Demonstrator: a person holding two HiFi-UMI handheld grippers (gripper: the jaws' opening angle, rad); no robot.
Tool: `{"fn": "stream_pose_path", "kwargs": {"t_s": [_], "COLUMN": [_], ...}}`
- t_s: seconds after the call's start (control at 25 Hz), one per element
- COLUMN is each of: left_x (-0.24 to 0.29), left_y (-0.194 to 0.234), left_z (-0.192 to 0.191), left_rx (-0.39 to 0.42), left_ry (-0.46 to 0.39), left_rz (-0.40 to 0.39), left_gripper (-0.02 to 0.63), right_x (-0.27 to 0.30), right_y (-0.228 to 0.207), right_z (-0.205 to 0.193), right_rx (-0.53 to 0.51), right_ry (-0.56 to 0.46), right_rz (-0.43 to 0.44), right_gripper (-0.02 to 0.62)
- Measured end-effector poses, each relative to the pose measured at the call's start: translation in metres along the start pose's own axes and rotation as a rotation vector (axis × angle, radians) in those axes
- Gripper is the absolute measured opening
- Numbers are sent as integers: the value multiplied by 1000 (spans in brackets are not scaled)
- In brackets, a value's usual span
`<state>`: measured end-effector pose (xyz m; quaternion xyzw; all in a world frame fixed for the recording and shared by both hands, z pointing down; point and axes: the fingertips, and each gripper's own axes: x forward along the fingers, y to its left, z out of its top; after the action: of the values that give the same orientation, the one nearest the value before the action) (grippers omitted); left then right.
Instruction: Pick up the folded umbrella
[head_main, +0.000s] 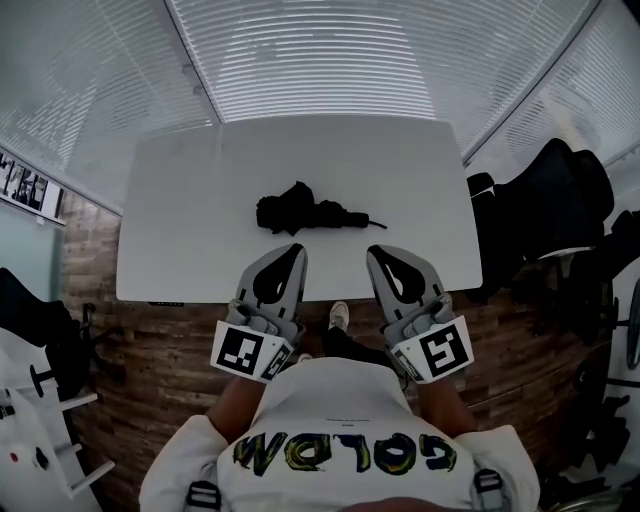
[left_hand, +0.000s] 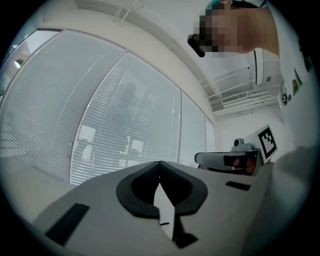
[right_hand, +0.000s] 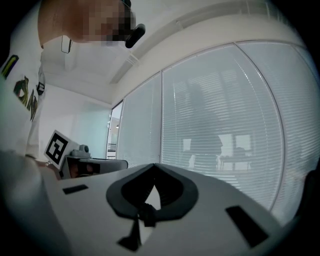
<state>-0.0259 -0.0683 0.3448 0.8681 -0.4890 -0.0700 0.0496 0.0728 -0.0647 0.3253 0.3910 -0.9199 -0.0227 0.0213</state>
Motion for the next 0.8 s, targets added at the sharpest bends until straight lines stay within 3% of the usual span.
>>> {"fn": "stream_pose_path", "kwargs": {"t_s": [0.4, 0.8], "left_x": [104, 136], "left_y": [6, 36], "left_z": [-6, -14], "left_rx": [17, 16], "left_ry": [1, 19], "left_rz": [14, 70], "left_gripper": [9, 9], "right_x": [31, 67], "right_y": [-101, -133], "right_z": [-5, -14], "right_rx": [-1, 14], "right_ry": [-14, -9], "right_rz": [7, 42], "right_gripper": [11, 11]}}
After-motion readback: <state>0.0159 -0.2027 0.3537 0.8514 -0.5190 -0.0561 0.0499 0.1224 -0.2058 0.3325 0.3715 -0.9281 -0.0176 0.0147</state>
